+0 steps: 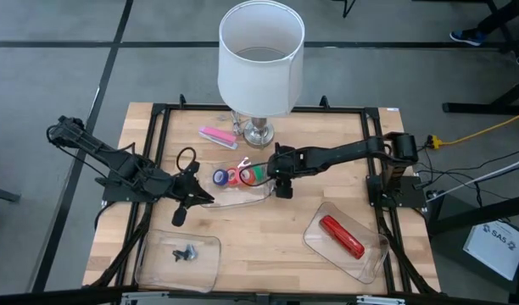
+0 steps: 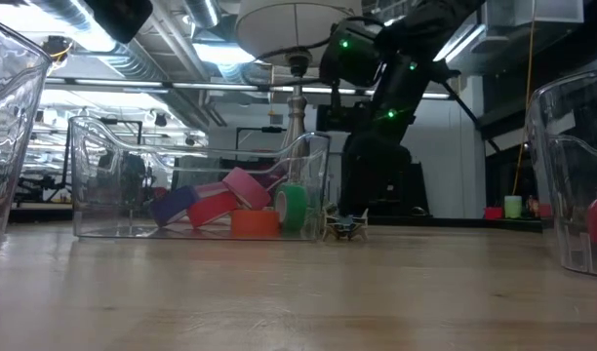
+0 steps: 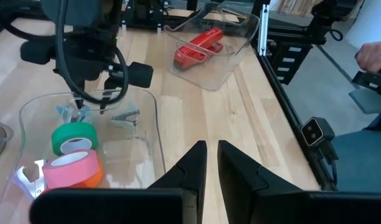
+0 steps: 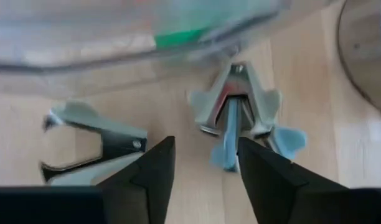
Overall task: Pick and place Stapler, Stapler remover, tape
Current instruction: Put the blue staple remover into the bottom left transparent bin
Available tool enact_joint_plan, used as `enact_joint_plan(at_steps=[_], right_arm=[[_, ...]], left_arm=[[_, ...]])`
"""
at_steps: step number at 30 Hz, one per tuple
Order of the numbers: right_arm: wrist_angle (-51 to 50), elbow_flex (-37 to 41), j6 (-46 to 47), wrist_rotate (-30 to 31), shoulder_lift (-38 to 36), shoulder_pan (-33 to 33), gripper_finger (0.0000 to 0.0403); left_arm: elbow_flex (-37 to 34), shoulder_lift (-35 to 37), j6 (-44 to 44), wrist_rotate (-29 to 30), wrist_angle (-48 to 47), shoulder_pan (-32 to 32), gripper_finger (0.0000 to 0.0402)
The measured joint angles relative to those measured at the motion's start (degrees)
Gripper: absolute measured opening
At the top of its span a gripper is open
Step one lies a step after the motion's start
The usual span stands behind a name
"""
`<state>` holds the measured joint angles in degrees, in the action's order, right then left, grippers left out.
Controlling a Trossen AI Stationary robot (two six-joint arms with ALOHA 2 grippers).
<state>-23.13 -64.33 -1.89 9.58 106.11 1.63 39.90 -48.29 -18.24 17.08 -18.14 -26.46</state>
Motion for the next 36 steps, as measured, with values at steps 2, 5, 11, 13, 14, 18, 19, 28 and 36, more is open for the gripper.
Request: enact_joint_plan(at_steps=[2,5,11,13,14,18,19,28,36], right_arm=[[-0.45,0.12,-0.06,0.0,0.33,0.02,0.0163],[0.35,0.04,-0.06,0.04,0.89,0.12,0.0155],[2.1,0.02,-0.26,2.07,1.52,0.13,0.0142],[1.93,0.04,-0.26,2.88,1.52,0.13,0.0132],[1.91,0.04,-0.26,2.89,1.52,0.15,0.0126],[0.65,0.04,-0.14,2.89,1.52,0.26,0.0096],[0.22,0.04,-0.03,2.9,1.52,0.26,0.0088],[-1.74,-0.09,0.18,3.56,1.19,0.24,0.001],[-4.0,0.05,1.91,2.7,-0.32,0.22,0.0007]], left_arm=[[0.0,0.0,0.0,0.05,0.01,-0.02,0.0035],[0.0,0.02,0.0,0.7,0.03,0.0,0.0033],[0.0,0.0,0.0,1.49,0.1,0.0,0.0033],[0.0,0.0,0.0,1.51,0.18,0.0,0.0033],[0.0,0.0,0.0,1.51,0.15,0.0,0.0033],[0.0,0.0,0.0,1.51,0.21,0.0,0.0032],[0.0,0.0,0.0,1.51,0.21,0.0,0.0033],[0.0,0.0,0.0,2.58,0.21,0.0,0.0033],[0.0,0.0,-0.02,2.99,0.19,0.0,0.0031]])
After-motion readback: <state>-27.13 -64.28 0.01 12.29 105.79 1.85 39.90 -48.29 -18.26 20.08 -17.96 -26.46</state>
